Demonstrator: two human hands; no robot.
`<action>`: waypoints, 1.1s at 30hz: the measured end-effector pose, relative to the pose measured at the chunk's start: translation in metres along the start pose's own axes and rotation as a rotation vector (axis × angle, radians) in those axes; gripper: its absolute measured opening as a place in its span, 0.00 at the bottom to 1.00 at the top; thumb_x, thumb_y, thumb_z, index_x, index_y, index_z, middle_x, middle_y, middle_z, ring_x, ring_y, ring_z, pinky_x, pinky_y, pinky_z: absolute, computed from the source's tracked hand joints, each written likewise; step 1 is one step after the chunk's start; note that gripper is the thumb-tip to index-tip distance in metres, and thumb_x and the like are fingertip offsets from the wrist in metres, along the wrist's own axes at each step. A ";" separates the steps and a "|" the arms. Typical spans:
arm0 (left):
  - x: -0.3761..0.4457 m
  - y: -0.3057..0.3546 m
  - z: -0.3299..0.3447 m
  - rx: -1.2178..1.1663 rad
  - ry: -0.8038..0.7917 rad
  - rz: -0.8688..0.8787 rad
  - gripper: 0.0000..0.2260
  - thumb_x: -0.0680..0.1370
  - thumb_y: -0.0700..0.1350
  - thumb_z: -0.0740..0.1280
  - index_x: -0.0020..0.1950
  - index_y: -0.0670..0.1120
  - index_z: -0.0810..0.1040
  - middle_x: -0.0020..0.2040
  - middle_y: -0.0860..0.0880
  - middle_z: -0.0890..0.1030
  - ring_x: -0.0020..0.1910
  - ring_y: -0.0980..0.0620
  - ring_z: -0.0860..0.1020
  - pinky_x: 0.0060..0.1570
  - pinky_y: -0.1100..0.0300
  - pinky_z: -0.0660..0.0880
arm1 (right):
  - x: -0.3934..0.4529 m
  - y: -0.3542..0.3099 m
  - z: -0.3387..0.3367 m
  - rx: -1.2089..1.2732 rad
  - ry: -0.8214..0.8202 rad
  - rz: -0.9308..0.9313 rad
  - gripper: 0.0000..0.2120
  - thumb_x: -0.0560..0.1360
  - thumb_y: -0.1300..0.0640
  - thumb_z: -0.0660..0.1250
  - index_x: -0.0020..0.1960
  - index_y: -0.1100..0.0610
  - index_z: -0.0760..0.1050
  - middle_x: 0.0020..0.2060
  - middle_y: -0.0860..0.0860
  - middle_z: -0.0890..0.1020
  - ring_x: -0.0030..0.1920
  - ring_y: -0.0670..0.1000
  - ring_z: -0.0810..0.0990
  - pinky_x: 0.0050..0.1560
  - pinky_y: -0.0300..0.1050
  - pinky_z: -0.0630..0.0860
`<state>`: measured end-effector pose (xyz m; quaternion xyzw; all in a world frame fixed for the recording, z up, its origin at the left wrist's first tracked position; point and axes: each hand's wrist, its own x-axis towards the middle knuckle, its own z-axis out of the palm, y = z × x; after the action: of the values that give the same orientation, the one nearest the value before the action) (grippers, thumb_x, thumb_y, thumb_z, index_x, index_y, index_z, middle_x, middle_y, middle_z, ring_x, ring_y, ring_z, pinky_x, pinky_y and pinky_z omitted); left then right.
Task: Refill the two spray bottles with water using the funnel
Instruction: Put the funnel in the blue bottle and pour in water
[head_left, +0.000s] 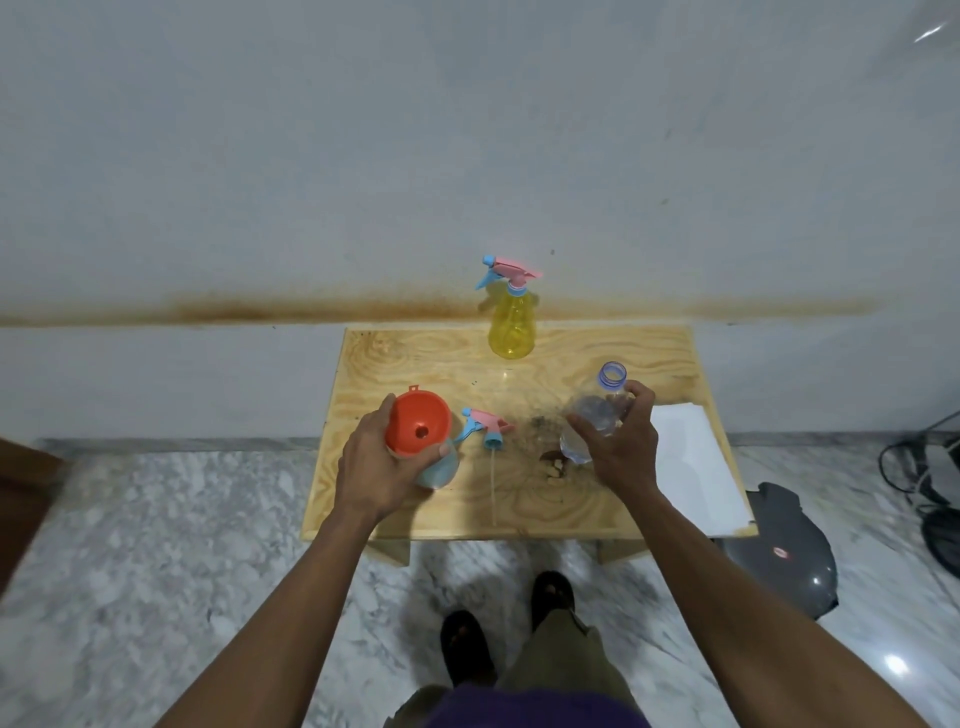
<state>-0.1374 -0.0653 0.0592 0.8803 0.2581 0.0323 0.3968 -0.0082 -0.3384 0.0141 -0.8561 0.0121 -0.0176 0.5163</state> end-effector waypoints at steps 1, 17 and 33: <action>0.000 0.000 0.000 -0.001 -0.001 -0.001 0.52 0.61 0.72 0.71 0.79 0.49 0.62 0.67 0.48 0.75 0.64 0.47 0.75 0.61 0.45 0.75 | 0.000 0.000 -0.001 -0.001 -0.001 0.000 0.38 0.66 0.54 0.82 0.67 0.57 0.63 0.57 0.56 0.79 0.54 0.57 0.80 0.48 0.42 0.71; 0.004 -0.001 0.001 -0.002 0.010 0.009 0.48 0.66 0.63 0.78 0.79 0.47 0.62 0.67 0.47 0.76 0.65 0.46 0.75 0.61 0.47 0.75 | -0.006 -0.001 -0.006 0.014 0.005 0.022 0.38 0.66 0.56 0.82 0.68 0.57 0.64 0.56 0.52 0.78 0.52 0.53 0.78 0.49 0.42 0.70; -0.005 0.083 0.022 -0.200 0.150 0.085 0.47 0.63 0.56 0.83 0.77 0.47 0.66 0.69 0.48 0.75 0.64 0.49 0.75 0.63 0.51 0.75 | -0.006 0.001 -0.011 0.019 -0.034 0.071 0.37 0.67 0.51 0.81 0.67 0.50 0.64 0.53 0.49 0.78 0.53 0.50 0.77 0.50 0.42 0.70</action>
<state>-0.1001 -0.1282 0.1042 0.8417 0.2449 0.1402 0.4604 -0.0143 -0.3485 0.0183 -0.8504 0.0338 0.0151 0.5249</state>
